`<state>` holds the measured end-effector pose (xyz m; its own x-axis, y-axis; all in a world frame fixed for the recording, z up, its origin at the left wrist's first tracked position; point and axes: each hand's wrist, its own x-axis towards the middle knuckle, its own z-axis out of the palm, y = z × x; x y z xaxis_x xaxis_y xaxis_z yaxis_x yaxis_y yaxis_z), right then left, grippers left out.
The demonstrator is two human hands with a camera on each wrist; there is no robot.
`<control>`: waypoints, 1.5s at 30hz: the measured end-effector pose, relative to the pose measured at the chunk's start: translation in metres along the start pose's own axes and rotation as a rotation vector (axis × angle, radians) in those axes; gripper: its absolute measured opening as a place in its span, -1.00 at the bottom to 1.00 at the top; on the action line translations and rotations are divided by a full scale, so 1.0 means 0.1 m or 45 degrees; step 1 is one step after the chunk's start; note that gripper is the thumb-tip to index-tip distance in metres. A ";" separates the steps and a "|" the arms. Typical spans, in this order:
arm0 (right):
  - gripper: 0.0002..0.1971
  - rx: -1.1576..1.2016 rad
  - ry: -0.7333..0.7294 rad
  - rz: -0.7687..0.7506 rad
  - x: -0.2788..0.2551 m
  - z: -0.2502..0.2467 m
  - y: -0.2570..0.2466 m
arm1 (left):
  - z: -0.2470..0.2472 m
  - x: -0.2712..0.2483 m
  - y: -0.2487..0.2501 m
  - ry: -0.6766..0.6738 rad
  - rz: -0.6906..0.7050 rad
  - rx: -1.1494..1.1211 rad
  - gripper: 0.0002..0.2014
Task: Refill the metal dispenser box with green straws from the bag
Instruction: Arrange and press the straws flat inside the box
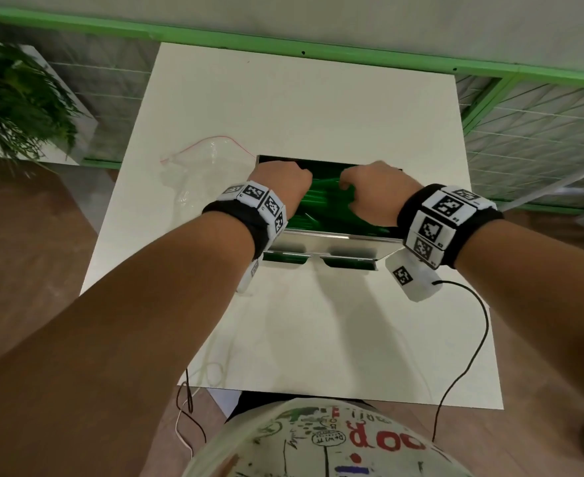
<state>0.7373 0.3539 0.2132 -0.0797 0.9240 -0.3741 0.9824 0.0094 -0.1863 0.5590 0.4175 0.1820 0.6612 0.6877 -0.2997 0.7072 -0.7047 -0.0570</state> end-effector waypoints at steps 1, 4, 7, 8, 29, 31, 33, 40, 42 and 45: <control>-0.69 0.037 0.127 -0.025 -0.03 -0.02 -0.01 | 0.01 0.00 -0.01 0.011 0.005 0.013 -0.80; -0.68 0.140 0.111 -0.187 -0.12 -0.08 -0.15 | -0.02 0.01 -0.03 0.015 0.015 0.009 -0.82; -0.53 0.002 -0.327 -0.195 -0.10 -0.01 -0.36 | -0.06 0.02 -0.04 0.043 0.020 -0.013 -0.85; -0.51 -0.101 -0.417 -0.170 -0.05 0.03 -0.39 | -0.07 0.03 -0.04 0.046 0.020 -0.015 -0.84; -0.56 0.058 -0.028 -0.060 -0.06 -0.09 -0.06 | -0.12 0.05 -0.05 -0.165 0.021 -0.189 -0.83; -0.53 -0.051 -0.235 -0.043 -0.03 0.05 -0.11 | -0.09 0.04 -0.06 -0.115 0.037 -0.254 -0.68; -0.58 -0.077 -0.253 -0.039 0.00 0.10 -0.16 | -0.07 0.00 -0.08 -0.056 0.036 -0.344 -0.58; -0.66 0.043 -0.289 0.166 0.27 -0.14 -0.36 | 0.06 -0.13 -0.10 0.066 0.062 -0.555 -0.53; -0.68 0.127 -0.406 0.200 0.39 -0.15 -0.45 | 0.08 -0.15 -0.05 0.031 0.058 -0.554 -0.57; -0.62 0.044 -0.503 0.213 0.49 -0.09 -0.50 | 0.10 -0.12 0.07 -0.106 -0.045 -0.526 -0.45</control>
<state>0.6856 0.4020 0.2126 0.0148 0.6940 -0.7198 0.9817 -0.1469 -0.1215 0.5536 0.4030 0.1755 0.6240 0.6819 -0.3816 0.7814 -0.5402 0.3126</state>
